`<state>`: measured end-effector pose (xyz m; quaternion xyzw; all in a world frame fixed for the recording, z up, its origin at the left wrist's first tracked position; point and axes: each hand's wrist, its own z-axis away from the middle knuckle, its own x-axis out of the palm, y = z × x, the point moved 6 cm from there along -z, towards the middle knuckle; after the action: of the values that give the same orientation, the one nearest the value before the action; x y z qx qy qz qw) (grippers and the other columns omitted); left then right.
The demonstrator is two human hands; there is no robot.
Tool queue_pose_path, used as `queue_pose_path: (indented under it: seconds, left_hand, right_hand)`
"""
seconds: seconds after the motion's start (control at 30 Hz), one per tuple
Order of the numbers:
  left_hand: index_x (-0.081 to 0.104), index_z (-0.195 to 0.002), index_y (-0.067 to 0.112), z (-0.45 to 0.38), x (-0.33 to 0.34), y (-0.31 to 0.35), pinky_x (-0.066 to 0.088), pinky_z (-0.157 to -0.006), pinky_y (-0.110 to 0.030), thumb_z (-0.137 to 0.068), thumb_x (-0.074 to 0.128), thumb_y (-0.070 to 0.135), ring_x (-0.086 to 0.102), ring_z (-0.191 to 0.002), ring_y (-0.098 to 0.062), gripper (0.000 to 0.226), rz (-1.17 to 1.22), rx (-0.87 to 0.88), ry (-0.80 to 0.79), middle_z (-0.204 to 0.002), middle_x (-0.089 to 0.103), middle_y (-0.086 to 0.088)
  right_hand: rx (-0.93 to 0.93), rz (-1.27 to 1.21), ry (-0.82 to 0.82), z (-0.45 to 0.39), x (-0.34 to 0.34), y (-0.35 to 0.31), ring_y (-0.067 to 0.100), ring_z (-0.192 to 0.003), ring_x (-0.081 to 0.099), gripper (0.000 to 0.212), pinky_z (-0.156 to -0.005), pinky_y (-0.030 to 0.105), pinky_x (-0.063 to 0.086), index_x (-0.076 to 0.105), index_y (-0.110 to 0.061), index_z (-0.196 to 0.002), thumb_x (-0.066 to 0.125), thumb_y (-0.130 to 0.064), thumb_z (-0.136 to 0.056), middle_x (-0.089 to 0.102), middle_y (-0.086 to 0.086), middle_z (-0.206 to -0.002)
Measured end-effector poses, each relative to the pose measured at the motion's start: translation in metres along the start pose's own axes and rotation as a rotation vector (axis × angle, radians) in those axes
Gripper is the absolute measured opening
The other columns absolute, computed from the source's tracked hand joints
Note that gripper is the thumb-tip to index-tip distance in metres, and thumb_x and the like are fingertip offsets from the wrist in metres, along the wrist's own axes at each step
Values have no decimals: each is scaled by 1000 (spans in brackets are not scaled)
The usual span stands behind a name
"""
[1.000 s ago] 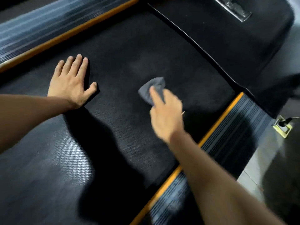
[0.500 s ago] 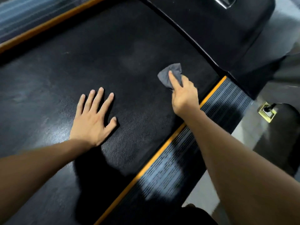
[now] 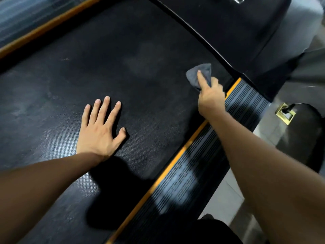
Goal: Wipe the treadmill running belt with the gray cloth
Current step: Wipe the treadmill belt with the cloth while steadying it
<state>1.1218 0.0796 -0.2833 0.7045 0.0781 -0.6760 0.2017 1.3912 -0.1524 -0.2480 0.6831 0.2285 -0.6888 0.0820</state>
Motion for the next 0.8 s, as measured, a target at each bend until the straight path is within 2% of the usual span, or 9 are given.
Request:
queue_pose_path:
  seconds: [0.07,0.2,0.37,0.47,0.5,0.57,0.6,0.67,0.8]
  left_hand:
    - [21,-161,27,-1,-1,1,9,-126,-54,-91,37,58,12,-156,-32,79,-1,0,-9,-169,15,-10]
    - [18,-162,27,-1,-1,1,8,-126,-54,-91,38,58,10,-157,-32,79,-3,-3,-27,-170,14,-9]
    - [19,-161,27,-2,-1,0,9,-125,-54,-91,40,58,12,-156,-32,80,-4,2,-17,-170,14,-9]
    - [19,-161,29,-2,-1,0,8,-126,-53,-91,39,58,11,-156,-31,79,-4,1,-14,-170,14,-8]
    - [19,-161,29,-1,0,-1,8,-126,-52,-91,39,58,11,-157,-30,79,-7,-3,-14,-170,14,-8]
    - [20,-161,29,0,0,-1,7,-126,-52,-91,39,58,10,-157,-30,78,-12,-8,-13,-170,14,-8]
    - [21,-161,28,0,-2,0,8,-126,-52,-91,40,58,11,-157,-30,78,-12,-6,-9,-170,15,-8]
    - [26,-160,26,-1,-4,0,11,-125,-52,-89,43,56,15,-156,-32,79,-1,-4,7,-169,19,-10]
    - [27,-160,22,0,-8,-2,12,-125,-52,-89,44,56,15,-156,-31,80,22,2,0,-168,19,-11]
  right_hand:
    - [74,3,3,5,5,-3,39,-124,40,64,-106,52,35,22,-30,-156,40,-13,-97,34,17,-149]
    - [57,-202,14,75,19,-71,39,-121,48,51,-105,53,40,46,-23,-146,34,-35,-97,51,18,-137]
    - [-244,-134,-3,150,31,-137,36,-128,43,75,-107,52,34,36,-30,-151,62,-13,-83,43,16,-147]
    - [-393,-80,-49,118,33,-116,34,-122,50,50,-104,49,41,50,-29,-141,52,-20,-92,53,14,-138]
    - [-303,-166,-57,97,28,-102,29,-118,55,33,-104,49,43,59,-24,-129,50,-31,-97,61,10,-127]
    - [-67,-278,65,59,13,-75,25,-108,59,36,-98,47,44,65,-16,-109,53,-48,-97,65,7,-109]
    - [15,-222,53,44,12,-66,29,-117,54,36,-102,47,41,62,-16,-122,55,-40,-96,61,10,-120]
    - [31,-42,-11,37,14,-65,38,-132,39,62,-110,48,31,35,-23,-152,54,-14,-93,40,17,-147]
    - [-94,-36,154,88,17,-102,46,-112,54,63,-91,52,45,46,-18,-147,53,-7,-85,53,24,-132]
